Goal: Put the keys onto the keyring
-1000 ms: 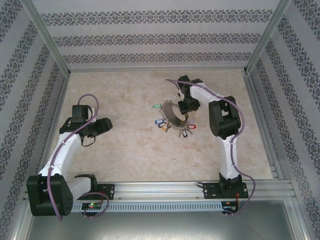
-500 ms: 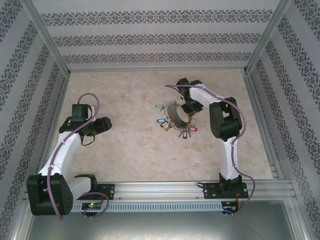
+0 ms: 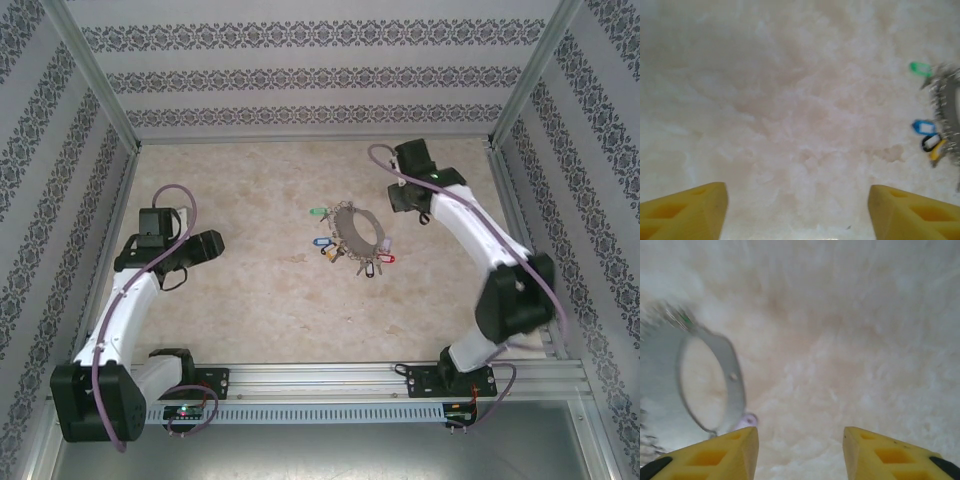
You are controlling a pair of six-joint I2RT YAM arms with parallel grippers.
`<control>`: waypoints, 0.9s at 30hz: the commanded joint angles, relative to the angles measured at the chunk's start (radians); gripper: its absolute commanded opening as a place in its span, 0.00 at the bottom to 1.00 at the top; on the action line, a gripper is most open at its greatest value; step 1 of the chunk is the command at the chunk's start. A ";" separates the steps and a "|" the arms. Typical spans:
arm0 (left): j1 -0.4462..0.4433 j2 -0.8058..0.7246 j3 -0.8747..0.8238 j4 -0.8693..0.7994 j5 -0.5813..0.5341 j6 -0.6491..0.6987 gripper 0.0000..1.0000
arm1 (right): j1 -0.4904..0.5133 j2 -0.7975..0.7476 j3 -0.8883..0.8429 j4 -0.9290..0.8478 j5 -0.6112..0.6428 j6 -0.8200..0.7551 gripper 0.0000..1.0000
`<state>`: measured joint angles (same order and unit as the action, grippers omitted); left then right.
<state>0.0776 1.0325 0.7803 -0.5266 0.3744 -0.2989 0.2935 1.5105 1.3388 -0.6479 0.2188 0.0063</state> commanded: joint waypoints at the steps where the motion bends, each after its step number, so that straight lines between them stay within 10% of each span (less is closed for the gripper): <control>1: -0.012 -0.054 0.044 0.085 0.070 0.040 0.89 | 0.036 -0.208 -0.109 0.188 -0.053 0.010 0.61; 3: -0.012 -0.069 0.036 0.115 0.073 0.053 1.00 | 0.057 -0.362 -0.204 0.271 -0.062 -0.006 0.98; 16: -0.033 -0.065 -0.322 0.730 -0.113 0.184 1.00 | -0.002 -0.981 -1.038 1.008 -0.122 -0.150 0.98; 27: -0.111 0.200 -0.409 1.001 -0.372 0.327 1.00 | -0.198 -0.716 -1.283 1.299 -0.086 -0.067 0.98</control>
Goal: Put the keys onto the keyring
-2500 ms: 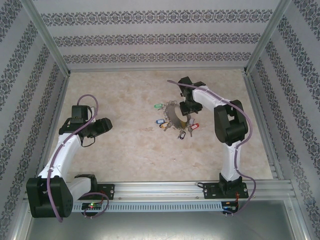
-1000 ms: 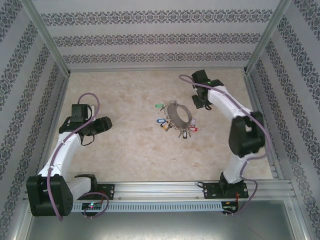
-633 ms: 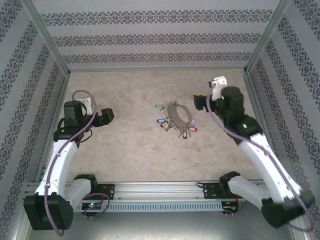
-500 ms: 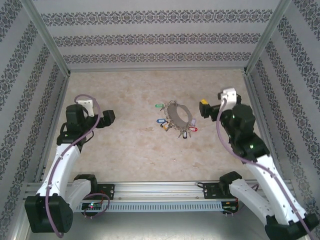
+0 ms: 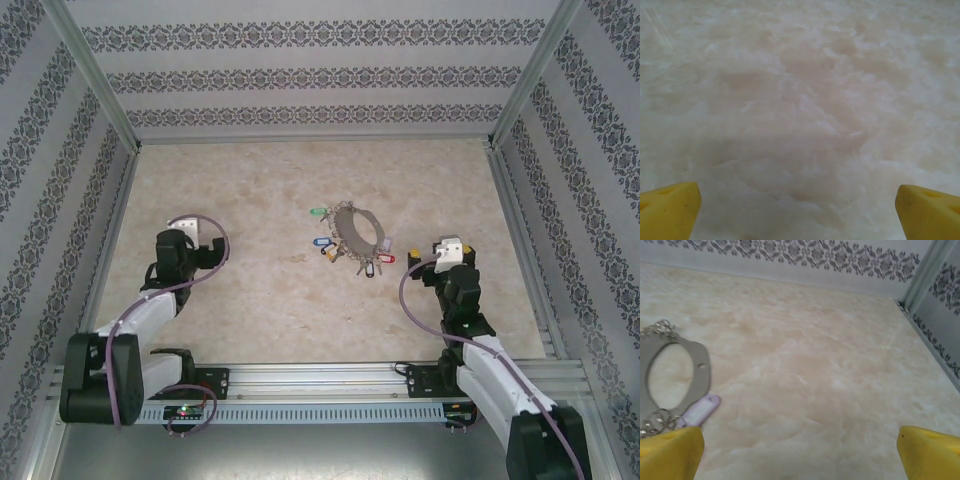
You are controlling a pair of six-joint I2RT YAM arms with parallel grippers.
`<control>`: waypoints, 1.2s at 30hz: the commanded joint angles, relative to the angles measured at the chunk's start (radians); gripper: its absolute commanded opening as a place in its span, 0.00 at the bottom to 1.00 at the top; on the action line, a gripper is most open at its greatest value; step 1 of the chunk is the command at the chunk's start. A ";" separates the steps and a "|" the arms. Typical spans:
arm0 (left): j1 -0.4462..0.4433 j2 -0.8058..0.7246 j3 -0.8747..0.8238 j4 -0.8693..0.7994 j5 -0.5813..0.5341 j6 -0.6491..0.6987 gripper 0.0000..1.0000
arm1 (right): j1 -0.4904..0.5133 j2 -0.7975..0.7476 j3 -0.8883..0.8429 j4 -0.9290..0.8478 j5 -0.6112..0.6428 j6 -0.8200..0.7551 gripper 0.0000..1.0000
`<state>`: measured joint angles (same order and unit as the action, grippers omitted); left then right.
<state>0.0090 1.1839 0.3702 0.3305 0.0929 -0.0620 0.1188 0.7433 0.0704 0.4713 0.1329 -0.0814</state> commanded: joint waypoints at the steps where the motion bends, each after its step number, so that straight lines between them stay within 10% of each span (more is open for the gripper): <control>1: -0.061 0.074 0.016 0.159 -0.099 0.118 1.00 | -0.040 0.095 -0.014 0.229 -0.033 0.022 0.98; 14: -0.017 0.398 0.005 0.614 -0.040 0.090 1.00 | -0.114 0.798 0.164 0.732 -0.118 0.125 0.98; 17: -0.015 0.389 0.024 0.552 -0.061 0.079 1.00 | -0.094 0.743 0.246 0.492 -0.059 0.110 0.98; 36: -0.010 0.378 0.044 0.498 -0.093 0.057 1.00 | -0.071 0.766 0.301 0.451 0.038 0.120 0.98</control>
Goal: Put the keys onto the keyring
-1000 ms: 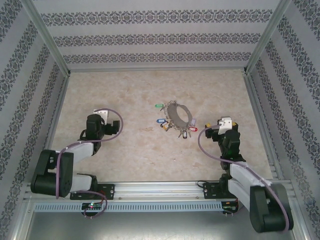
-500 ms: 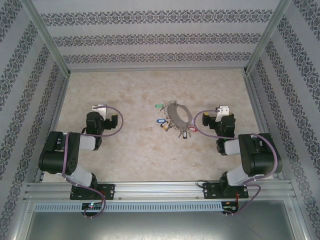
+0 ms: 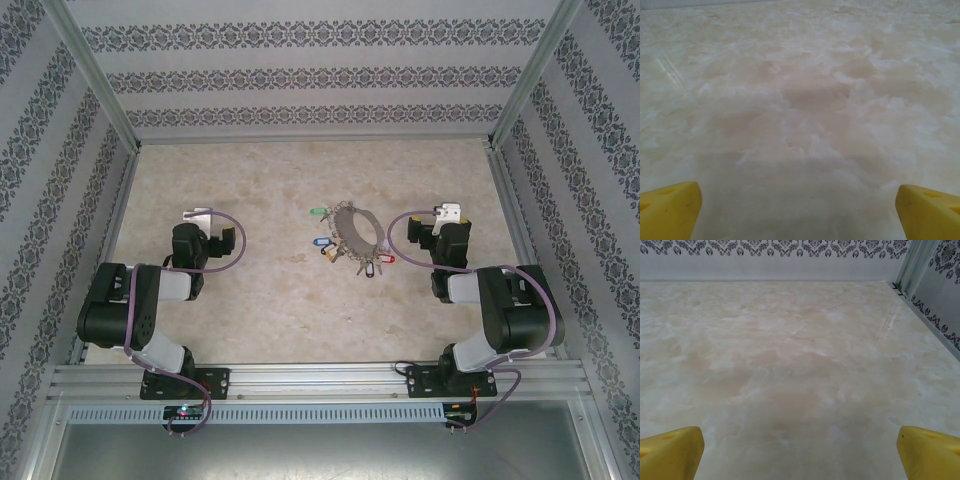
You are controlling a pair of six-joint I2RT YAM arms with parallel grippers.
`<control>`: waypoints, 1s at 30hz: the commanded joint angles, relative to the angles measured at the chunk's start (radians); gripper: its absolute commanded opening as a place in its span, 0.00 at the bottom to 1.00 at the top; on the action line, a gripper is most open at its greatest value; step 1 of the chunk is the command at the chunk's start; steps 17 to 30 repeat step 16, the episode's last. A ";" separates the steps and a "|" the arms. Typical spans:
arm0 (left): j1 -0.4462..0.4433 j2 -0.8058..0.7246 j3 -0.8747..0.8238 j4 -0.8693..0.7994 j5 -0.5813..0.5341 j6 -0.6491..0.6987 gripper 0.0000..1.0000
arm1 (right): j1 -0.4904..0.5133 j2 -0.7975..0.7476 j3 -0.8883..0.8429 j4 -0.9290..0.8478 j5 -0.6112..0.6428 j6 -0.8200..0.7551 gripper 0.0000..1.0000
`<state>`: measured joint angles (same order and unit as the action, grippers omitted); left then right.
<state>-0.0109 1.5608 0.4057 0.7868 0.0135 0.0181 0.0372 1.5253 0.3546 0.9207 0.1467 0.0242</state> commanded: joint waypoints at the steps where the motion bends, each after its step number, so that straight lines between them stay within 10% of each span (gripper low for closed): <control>1: 0.009 0.002 0.009 0.041 -0.014 -0.023 1.00 | 0.009 -0.016 0.017 0.001 0.023 0.014 0.98; 30: 0.009 0.002 0.009 0.041 -0.014 -0.023 1.00 | 0.012 -0.017 0.014 0.003 0.021 0.009 0.98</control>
